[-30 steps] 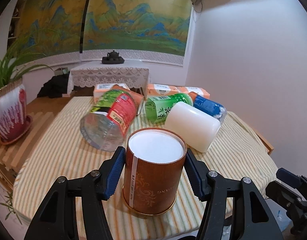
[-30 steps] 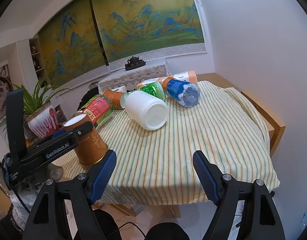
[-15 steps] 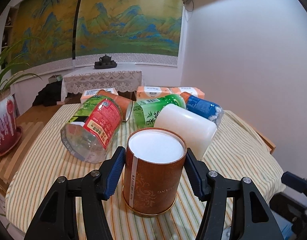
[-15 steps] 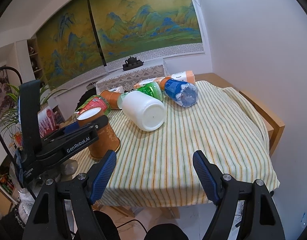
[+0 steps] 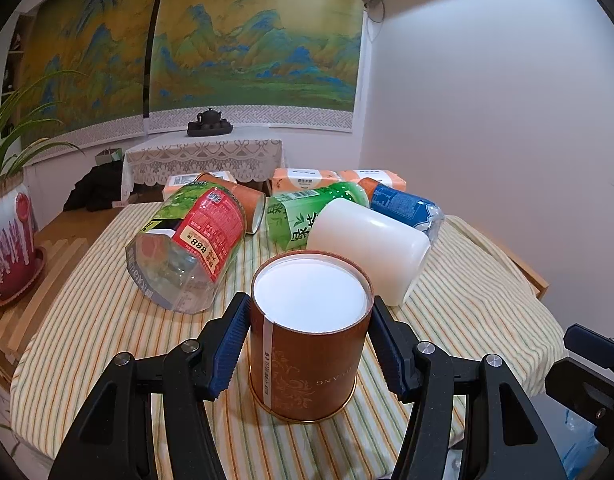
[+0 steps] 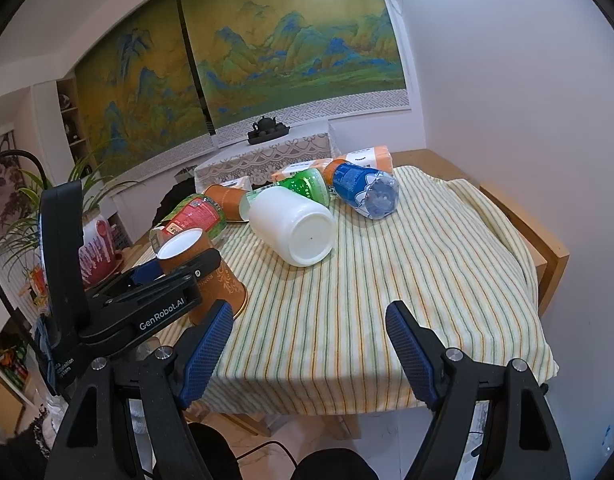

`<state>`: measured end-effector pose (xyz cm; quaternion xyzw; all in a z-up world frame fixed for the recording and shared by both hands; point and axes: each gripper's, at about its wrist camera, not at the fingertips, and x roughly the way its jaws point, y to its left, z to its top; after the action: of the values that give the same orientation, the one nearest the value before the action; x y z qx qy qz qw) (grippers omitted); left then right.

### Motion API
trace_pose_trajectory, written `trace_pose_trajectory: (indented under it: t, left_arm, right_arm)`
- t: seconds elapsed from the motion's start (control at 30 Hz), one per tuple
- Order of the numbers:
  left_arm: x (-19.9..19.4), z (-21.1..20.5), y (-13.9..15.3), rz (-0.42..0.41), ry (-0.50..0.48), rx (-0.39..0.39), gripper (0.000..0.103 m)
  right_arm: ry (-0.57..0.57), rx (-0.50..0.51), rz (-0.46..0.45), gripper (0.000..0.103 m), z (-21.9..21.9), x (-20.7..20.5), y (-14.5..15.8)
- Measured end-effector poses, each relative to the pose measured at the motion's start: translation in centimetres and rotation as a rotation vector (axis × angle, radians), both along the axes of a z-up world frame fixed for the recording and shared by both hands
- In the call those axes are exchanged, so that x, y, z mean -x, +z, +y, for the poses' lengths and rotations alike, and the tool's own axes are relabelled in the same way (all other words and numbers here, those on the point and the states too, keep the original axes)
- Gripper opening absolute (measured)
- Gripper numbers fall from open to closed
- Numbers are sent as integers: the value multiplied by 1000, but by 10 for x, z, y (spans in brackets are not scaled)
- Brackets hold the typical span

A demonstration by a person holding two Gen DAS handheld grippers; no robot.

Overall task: Flip cup upside down
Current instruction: 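Lower the brown cup with the left gripper onto the cloth, standing, then open the left gripper and pull it back from the cup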

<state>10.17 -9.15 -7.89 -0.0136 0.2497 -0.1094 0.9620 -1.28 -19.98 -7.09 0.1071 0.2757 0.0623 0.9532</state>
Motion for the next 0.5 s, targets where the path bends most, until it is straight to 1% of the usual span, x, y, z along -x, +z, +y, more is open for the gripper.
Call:
trace_pose_trajectory:
  t: [0.2, 0.23, 0.3, 0.33, 0.37, 0.5]
  left_arm:
    - [-1, 0, -2, 18, -10, -3, 63]
    - [-1, 1, -3, 24, -11, -3, 65]
    - [-1, 1, -4, 31, -13, 2, 72]
    - [-1, 2, -4, 34, -17, 8, 79]
    - [0, 2, -4, 34, -24, 16, 82]
    - [3, 1, -4, 36, -31, 7, 85]
  right_arm:
    - [-1, 0, -1, 75, 0, 0, 1]
    - [-2, 1, -1, 75, 0, 0, 1]
    - [-1, -1, -1, 75, 0, 0, 1]
    - [0, -2, -1, 75, 1, 1, 1]
    - [1, -1, -1, 75, 1, 0, 1]
    - [0, -3, -1, 75, 1, 0, 1]
